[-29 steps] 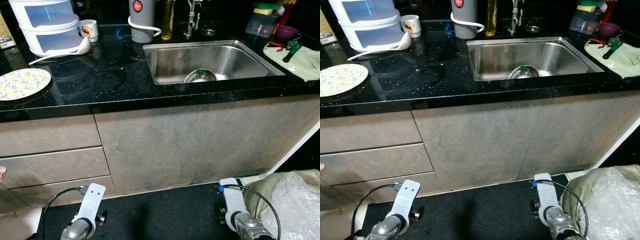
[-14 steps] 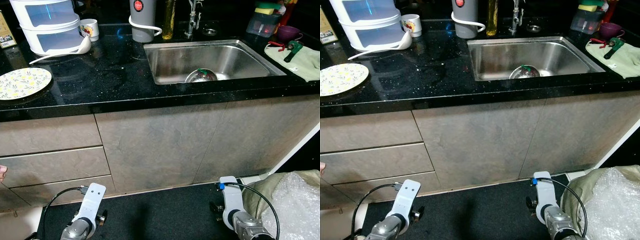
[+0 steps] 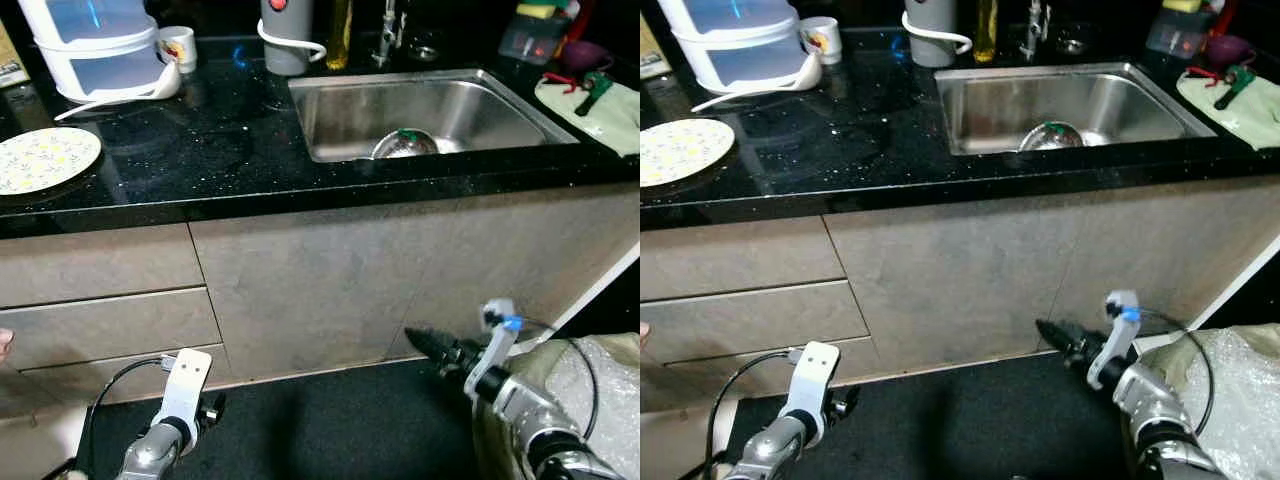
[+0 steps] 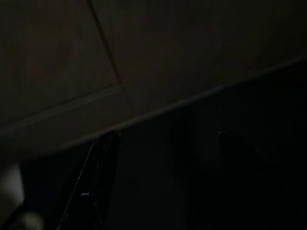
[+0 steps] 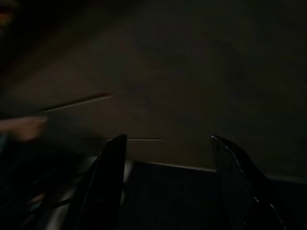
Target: Kitchen organization
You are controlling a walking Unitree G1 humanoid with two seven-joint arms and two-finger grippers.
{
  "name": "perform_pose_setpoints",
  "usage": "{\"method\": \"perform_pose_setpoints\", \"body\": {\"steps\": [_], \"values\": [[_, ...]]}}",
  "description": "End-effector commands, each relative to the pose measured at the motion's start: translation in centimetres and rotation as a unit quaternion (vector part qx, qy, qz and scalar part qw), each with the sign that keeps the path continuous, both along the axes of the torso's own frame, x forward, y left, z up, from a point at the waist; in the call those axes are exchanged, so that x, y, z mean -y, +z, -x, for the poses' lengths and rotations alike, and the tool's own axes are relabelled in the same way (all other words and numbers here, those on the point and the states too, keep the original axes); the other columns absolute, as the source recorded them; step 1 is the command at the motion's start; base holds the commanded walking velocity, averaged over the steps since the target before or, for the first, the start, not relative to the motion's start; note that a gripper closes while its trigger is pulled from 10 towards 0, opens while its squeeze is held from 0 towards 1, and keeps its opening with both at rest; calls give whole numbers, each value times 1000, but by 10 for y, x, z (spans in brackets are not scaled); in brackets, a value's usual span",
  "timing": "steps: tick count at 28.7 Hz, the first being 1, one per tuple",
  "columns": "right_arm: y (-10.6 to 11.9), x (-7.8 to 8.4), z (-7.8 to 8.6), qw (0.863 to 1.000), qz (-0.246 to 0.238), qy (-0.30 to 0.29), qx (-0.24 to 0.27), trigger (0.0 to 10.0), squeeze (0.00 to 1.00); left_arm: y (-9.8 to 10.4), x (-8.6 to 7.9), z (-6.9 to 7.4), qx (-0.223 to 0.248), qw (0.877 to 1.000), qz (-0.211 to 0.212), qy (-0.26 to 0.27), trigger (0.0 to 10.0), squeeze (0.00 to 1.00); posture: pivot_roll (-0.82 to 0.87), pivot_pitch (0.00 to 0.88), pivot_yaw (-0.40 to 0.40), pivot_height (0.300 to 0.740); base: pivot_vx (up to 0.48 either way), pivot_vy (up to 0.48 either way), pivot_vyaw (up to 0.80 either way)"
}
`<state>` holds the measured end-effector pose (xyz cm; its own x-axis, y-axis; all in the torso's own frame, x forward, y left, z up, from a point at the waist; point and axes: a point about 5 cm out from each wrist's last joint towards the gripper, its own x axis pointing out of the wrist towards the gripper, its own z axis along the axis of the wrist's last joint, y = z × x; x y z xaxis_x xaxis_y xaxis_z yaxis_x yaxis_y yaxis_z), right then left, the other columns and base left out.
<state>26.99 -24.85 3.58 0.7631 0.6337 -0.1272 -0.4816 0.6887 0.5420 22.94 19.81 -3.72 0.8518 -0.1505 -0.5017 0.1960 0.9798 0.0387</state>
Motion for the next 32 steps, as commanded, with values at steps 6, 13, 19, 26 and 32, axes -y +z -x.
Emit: {"method": "perform_pose_setpoints", "body": {"steps": [6, 13, 19, 26, 32], "values": [[35, -9, 9, 982, -61, 164, 75, 10000, 0, 49, 3, -20, 135, 985, 63, -82, 10000, 0, 22, 57, -34, 740, 0, 0, 0], [94, -48, -5, 954, -106, 203, 192, 10000, 0, 110, 28, -30, 228, 951, 115, -175, 10000, 0, 25, 63, -26, 740, 0, 0, 0], [143, -67, -54, 958, -133, 35, 252, 10000, 0, 152, 51, -40, 304, 934, 109, -151, 10000, 0, 28, 66, -17, 740, 0, 0, 0], [187, -98, -58, 948, -121, 24, 292, 10000, 0, 178, 65, -34, 331, 933, 93, -105, 10000, 0, 44, 70, -10, 740, 0, 0, 454], [187, -129, -67, 954, -15, 18, 300, 10000, 0, 173, 47, -35, 316, 945, 43, -69, 10000, 0, 51, 71, -7, 740, 0, 0, 775]]}}
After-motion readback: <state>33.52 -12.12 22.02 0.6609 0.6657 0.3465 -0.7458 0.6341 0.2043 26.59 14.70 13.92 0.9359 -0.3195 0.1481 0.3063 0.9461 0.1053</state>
